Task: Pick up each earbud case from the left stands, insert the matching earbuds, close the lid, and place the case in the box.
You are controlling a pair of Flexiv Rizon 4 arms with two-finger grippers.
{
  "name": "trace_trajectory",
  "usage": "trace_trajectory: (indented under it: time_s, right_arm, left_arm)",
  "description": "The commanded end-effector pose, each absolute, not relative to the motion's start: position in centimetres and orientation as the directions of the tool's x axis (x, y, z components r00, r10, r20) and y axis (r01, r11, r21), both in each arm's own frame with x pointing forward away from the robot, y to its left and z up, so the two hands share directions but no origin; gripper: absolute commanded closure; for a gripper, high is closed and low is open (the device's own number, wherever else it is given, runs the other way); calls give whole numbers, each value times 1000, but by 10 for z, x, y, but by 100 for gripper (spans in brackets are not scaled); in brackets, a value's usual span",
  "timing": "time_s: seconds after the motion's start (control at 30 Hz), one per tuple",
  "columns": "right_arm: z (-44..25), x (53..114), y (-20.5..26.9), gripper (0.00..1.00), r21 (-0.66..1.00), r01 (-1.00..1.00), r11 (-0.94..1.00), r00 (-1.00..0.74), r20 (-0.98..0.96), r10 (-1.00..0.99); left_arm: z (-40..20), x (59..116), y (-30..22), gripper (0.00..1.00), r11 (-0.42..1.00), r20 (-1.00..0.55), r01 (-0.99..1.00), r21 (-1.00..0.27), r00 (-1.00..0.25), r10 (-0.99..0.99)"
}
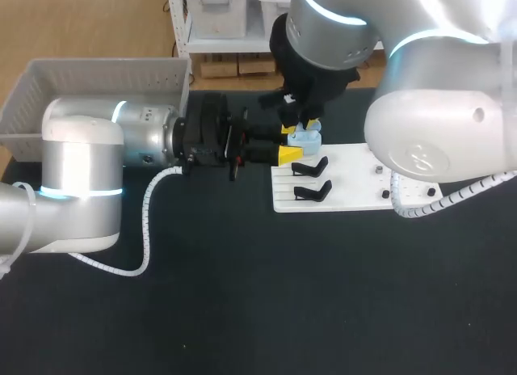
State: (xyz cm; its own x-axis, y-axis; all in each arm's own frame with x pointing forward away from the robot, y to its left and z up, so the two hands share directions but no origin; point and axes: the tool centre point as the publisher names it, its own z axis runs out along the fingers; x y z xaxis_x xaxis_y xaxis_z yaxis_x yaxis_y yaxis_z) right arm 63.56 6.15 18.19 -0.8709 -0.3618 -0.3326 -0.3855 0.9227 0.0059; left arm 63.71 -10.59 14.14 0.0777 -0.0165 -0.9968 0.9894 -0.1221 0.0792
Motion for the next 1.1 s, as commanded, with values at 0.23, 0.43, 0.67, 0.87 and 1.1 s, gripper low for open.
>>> trace_trajectory:
  time_s: [0.23, 0.43, 0.67, 0.87, 1.1]
  right_arm:
    - [177, 637, 61, 100, 3, -383, 924, -872, -331, -361]
    - [174, 637, 61, 100, 2, -387, 922, -873, -323, -366]
    - [179, 635, 60, 2, -14, -388, 921, -865, -339, -370]
    - [211, 623, 53, 0, 13, -378, 926, -857, -383, -345]
    - [224, 658, 32, 0, 20, -183, 983, -871, -468, -152]
  left_arm:
    - [141, 637, -106, 100, -120, -997, 990, 80, 78, -17]
    - [141, 637, -106, 100, -120, -997, 990, 80, 78, -17]
    - [141, 637, -106, 100, -120, -997, 990, 80, 78, -17]
    - [141, 637, -106, 100, -120, -997, 990, 80, 78, -17]
    - [141, 637, -106, 100, -120, -997, 990, 80, 78, -17]
